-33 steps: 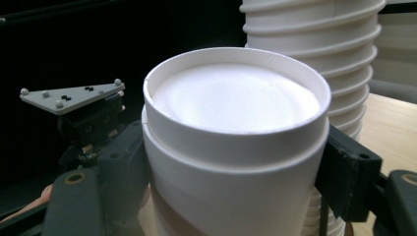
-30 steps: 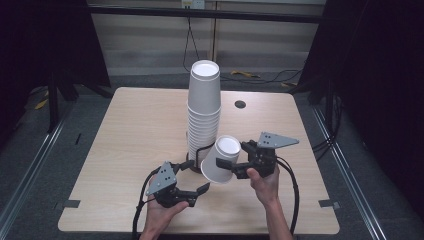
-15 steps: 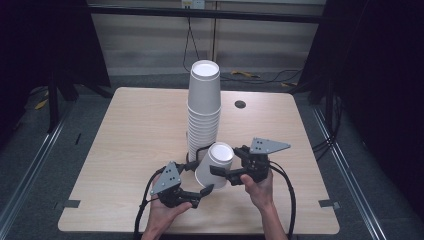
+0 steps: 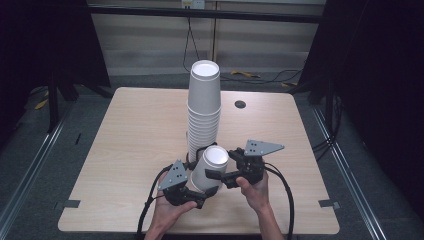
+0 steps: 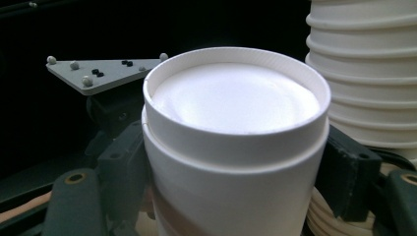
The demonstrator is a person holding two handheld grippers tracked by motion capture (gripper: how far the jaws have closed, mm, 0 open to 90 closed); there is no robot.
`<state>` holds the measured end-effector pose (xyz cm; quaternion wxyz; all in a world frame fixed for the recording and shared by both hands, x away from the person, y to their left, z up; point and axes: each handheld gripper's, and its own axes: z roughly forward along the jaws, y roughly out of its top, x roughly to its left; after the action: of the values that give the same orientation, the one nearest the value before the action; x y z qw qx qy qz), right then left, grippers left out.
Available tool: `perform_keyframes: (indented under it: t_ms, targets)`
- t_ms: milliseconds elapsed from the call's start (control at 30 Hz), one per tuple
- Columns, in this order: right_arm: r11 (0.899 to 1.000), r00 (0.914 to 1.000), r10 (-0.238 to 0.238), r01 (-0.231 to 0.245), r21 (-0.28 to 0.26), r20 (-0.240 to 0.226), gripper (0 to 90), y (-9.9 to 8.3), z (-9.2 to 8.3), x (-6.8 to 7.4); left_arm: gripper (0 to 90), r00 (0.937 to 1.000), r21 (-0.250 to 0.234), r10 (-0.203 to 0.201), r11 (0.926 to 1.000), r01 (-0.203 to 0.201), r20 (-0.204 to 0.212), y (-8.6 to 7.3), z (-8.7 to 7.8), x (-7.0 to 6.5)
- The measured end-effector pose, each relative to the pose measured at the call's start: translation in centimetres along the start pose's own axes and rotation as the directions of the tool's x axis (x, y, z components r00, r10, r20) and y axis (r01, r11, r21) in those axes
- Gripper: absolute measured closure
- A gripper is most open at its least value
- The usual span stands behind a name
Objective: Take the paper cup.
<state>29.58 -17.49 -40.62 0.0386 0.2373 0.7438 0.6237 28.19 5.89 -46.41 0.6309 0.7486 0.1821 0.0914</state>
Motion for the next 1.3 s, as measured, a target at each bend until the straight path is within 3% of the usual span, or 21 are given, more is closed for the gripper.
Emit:
perform_keyframes:
  t_ms: [200, 633, 733, 933, 1300]
  targets:
    - [1.0, 1.0, 0.001, -0.001, 0.001, -0.008, 24.6, -0.1, 0.2, 0.1, 8.1, 0.9994, 0.001, -0.019, 0.9998, 0.019, 0.03, 0.0, 0.2, 0.3]
    - [1.0, 0.9997, -0.01, 0.01, -0.001, -0.024, 23.1, 0.0, 0.6, 0.3, 12.2, 0.9986, 0.007, -0.01, 0.9999, 0.01, 0.053, 0.2, 0.2, 0.4]
    - [1.0, 0.9997, -0.005, 0.005, -0.003, -0.025, 21.8, 0.0, 0.7, 0.3, 13.5, 0.9973, 0.014, -0.029, 0.9995, 0.028, 0.067, 0.2, 0.2, 0.7]
    - [1.0, 0.9995, 0.001, -0.001, 0.017, -0.031, 14.6, -0.1, 1.1, 0.2, 14.1, 0.9974, 0.033, -0.04, 0.9987, 0.038, 0.059, 0.2, 0.1, 0.9]
    - [1.0, 0.9999, 0.01, -0.01, -0.001, -0.013, 14.0, -0.1, 0.3, 0.0, 14.2, 0.999, 0.052, -0.045, 0.9976, 0.044, 0.006, 0.0, -0.9, 1.4]
